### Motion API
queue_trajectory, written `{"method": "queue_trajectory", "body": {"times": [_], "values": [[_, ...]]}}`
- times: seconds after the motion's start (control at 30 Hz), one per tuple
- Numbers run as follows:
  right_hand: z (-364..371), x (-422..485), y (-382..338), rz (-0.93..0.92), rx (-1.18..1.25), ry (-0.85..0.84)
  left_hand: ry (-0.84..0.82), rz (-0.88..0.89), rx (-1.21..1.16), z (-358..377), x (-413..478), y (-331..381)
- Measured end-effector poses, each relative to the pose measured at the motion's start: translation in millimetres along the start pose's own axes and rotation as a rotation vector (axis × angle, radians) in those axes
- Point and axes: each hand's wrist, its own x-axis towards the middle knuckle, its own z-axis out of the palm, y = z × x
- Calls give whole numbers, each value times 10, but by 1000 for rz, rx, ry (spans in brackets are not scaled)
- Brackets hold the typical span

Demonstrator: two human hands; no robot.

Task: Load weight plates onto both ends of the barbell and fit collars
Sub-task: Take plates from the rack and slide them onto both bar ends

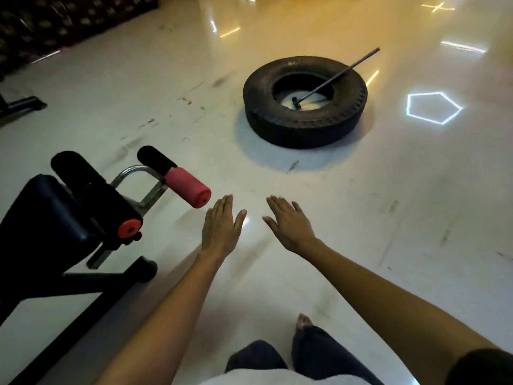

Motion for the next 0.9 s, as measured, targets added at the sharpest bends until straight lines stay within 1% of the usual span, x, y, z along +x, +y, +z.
{"method": "queue_trajectory", "body": {"times": [0.13, 0.27, 0.37, 0.5, 0.6, 0.73, 0.83, 0.9], "values": [[-307, 1182, 152, -66, -12, -18, 36, -82, -66, -63, 1000, -11], [-513, 2593, 207, -171, -86, -25, 40, -124, -61, -79, 2168, -320], [-650, 3543, 138, -186, -113, -42, 69, -154, -94, -182, 3084, -592], [-865, 4783, -87, -235, -155, -104, 92, -190, -106, -477, 4202, -918], [-1002, 5706, -295, -239, -117, -96, 103, -215, -119, -723, 4980, -1195], [-972, 6851, -535, -261, -103, -120, 98, -256, -97, -914, 5929, -1689], [-892, 7818, -802, -332, -109, -152, 127, -329, -91, -1035, 6662, -2164], [-836, 8525, -1067, -402, -125, -199, 149, -425, -116, -1159, 7147, -2505]]}}
